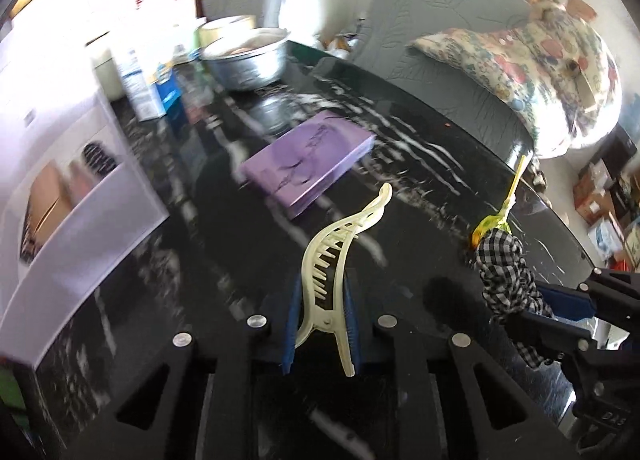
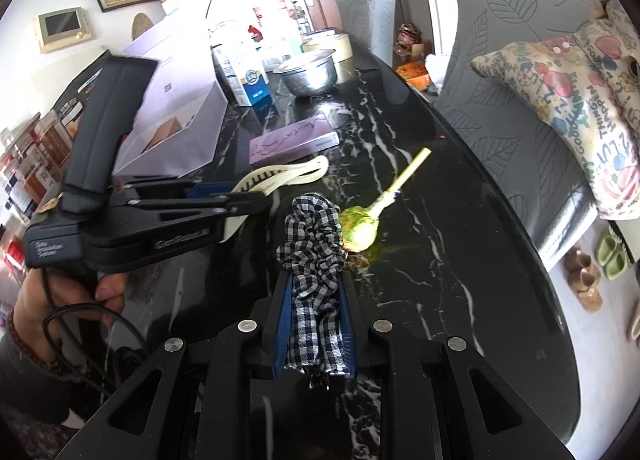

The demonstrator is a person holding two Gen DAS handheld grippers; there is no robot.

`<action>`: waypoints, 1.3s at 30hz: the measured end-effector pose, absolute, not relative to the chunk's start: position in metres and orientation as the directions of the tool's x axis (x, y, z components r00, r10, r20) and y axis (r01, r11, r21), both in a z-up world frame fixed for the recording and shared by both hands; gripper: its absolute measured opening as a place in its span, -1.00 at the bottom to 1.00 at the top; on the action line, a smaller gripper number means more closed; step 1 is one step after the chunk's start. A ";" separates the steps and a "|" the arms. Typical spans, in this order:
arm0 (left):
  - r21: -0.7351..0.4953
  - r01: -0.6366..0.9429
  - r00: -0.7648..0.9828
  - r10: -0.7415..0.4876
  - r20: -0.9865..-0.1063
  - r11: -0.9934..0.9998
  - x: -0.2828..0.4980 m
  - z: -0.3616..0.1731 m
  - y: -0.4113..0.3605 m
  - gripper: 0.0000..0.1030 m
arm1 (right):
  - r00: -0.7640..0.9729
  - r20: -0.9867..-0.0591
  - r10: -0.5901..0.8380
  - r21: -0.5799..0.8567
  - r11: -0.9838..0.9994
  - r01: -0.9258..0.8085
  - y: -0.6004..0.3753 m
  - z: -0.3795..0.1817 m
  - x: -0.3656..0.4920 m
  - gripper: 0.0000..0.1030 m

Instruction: Organize rigid objects

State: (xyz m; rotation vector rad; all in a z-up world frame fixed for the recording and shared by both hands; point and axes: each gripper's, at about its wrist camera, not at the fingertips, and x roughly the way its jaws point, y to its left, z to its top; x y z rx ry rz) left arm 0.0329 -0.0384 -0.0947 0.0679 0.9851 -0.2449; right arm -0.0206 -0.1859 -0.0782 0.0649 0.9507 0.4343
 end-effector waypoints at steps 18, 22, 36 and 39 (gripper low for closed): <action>-0.128 0.057 0.549 -0.139 -0.824 0.990 -0.019 -0.093 0.044 -0.60 | 0.433 -0.788 0.439 0.245 0.867 -0.434 -0.131 -0.088 -0.018 -0.58; -0.148 0.049 0.535 -0.151 -0.831 0.988 -0.018 -0.097 0.051 -0.60 | 0.425 -0.794 0.435 0.245 0.868 -0.431 -0.126 -0.091 -0.017 -0.58; -0.047 0.090 0.519 -0.087 -0.850 0.995 -0.007 -0.102 0.034 -0.60 | 0.439 -0.821 0.365 0.159 0.885 -0.438 -0.115 -0.094 -0.012 -0.48; -0.050 0.087 0.518 -0.088 -0.851 0.995 -0.003 -0.103 0.034 -0.60 | 0.441 -0.819 0.367 0.160 0.885 -0.437 -0.114 -0.094 -0.010 -0.39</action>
